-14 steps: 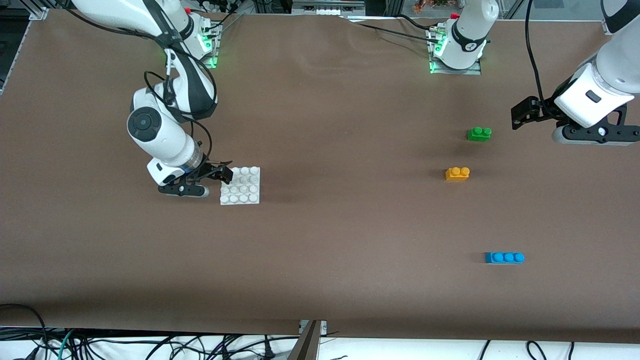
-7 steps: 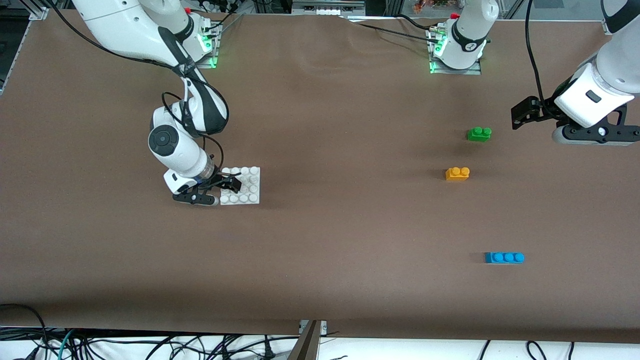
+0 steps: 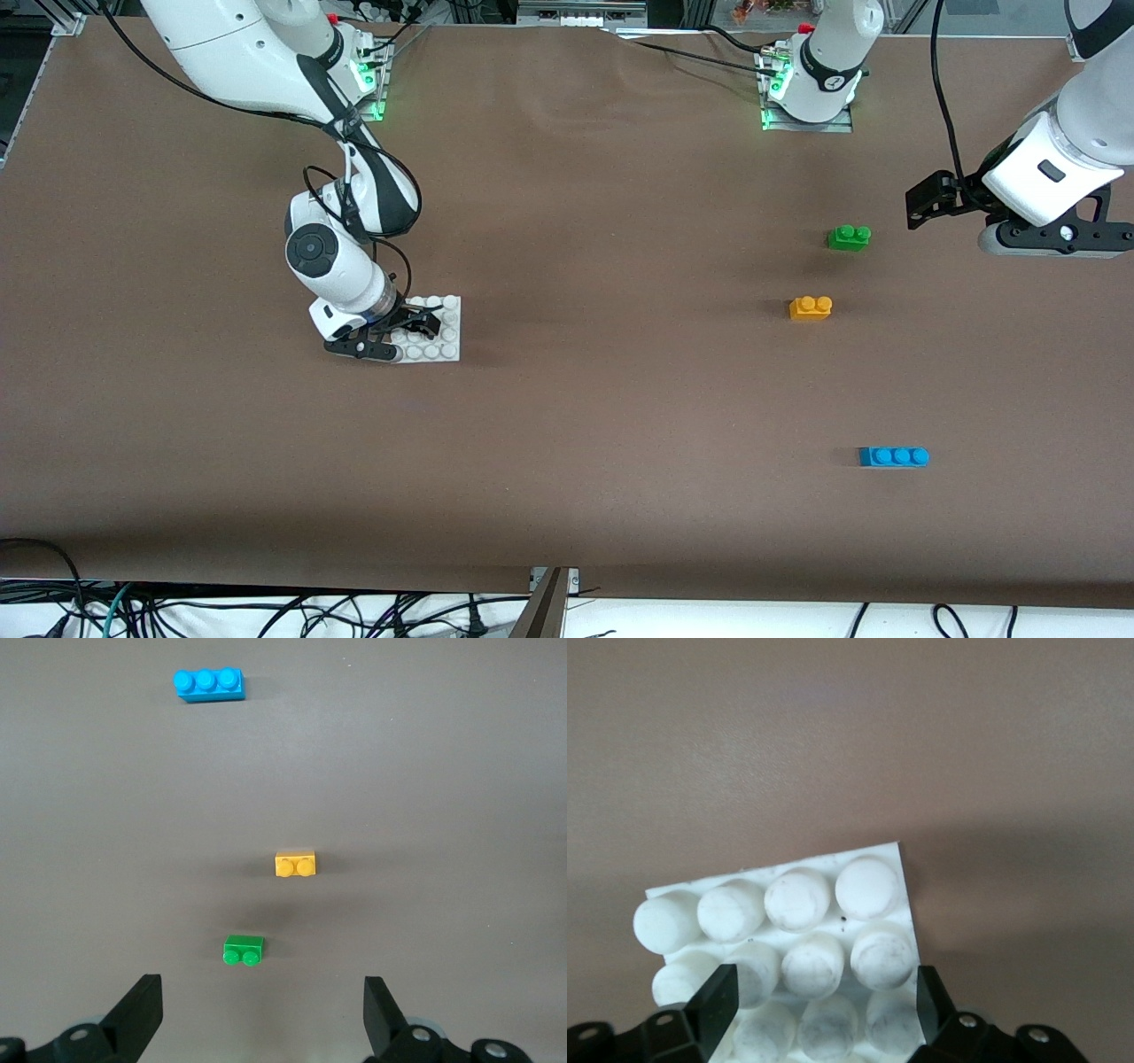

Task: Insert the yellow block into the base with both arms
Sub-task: 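Grip the white base plate edge with the right gripper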

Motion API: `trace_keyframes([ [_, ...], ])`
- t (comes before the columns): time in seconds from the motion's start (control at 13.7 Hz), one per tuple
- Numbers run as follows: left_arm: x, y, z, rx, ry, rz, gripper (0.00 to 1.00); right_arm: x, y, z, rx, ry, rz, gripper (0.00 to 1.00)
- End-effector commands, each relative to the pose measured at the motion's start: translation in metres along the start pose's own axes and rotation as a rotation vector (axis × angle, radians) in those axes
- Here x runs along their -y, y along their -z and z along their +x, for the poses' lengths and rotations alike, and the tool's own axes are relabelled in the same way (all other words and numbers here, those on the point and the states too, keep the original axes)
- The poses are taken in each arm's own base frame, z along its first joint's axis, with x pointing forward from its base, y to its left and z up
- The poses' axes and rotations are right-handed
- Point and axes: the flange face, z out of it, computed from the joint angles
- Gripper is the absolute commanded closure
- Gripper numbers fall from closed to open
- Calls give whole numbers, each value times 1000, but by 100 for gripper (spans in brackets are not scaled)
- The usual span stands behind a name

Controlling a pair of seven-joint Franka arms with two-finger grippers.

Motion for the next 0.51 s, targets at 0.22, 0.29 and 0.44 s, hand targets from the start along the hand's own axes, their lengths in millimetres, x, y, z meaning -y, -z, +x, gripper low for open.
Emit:
trace_keyframes([
  [0.22,2,6,0,5,1,-28,0,-6,1,-6,-7,37,-8,12],
  [0.29,2,6,0,5,1,-28,0,-7,0,-7,-4,37,-9,14],
  [0.44,2,6,0,5,1,-28,0,-7,-2,-8,-2,34,-9,23],
])
